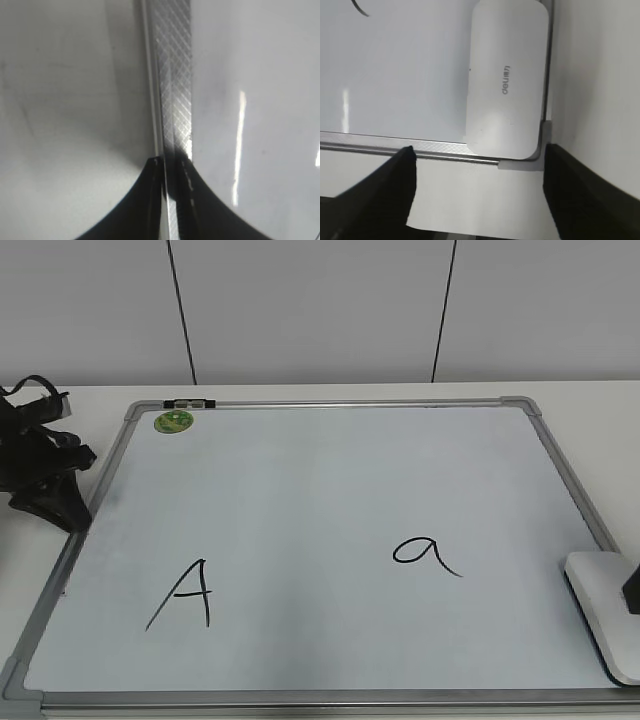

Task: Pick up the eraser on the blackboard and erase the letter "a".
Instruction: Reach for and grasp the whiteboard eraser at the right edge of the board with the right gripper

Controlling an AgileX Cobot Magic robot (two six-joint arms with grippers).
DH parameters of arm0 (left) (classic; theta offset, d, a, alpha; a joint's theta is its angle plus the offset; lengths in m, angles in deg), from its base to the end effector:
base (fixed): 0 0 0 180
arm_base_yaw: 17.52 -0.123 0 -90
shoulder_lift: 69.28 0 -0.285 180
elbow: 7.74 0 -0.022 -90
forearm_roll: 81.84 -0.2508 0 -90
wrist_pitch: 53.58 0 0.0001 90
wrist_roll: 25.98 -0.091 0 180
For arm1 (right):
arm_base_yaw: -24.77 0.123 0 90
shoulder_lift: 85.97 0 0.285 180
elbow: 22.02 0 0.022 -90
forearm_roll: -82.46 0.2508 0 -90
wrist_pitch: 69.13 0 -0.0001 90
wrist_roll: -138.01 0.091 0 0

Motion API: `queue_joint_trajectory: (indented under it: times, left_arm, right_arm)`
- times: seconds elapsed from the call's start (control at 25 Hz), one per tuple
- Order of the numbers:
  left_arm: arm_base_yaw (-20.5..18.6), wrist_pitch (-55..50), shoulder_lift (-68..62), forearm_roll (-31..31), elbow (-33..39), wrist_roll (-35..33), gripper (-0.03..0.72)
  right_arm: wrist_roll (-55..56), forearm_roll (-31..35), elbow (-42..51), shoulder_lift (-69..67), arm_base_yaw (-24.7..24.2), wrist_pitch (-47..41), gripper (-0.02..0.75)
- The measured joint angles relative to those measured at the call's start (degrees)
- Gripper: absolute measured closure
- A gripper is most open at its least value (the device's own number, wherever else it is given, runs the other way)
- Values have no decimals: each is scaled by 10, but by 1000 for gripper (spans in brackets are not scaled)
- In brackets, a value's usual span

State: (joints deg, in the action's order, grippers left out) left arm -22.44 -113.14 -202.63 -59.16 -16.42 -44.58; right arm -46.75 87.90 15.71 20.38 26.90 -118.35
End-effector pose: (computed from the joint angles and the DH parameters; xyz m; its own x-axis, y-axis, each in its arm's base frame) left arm 0.4121 0.0051 0.1199 -0.9997 0.0235 -0.0007 0.0224 0.9422 -0.3344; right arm 0.1912 0.0137 0.2400 -0.9403 -0.0559 -0.3356 -0.0808 0.9949 0.0606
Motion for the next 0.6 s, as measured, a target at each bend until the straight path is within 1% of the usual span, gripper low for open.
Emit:
queue_joint_trajectory:
  times: [0.2,0.4,0.6]
  left_arm:
    - [-2,0,0,1,0,0,654]
    - [-3,-1,0,2,0,0,654]
    - [-3,-1,0,2,0,0,654]
  right_arm:
    - [5,0,-1,-58,11,38,151]
    - [23,-27,-4,-114,11,68,151]
    - [32,-33,-22,-170,11,85,151]
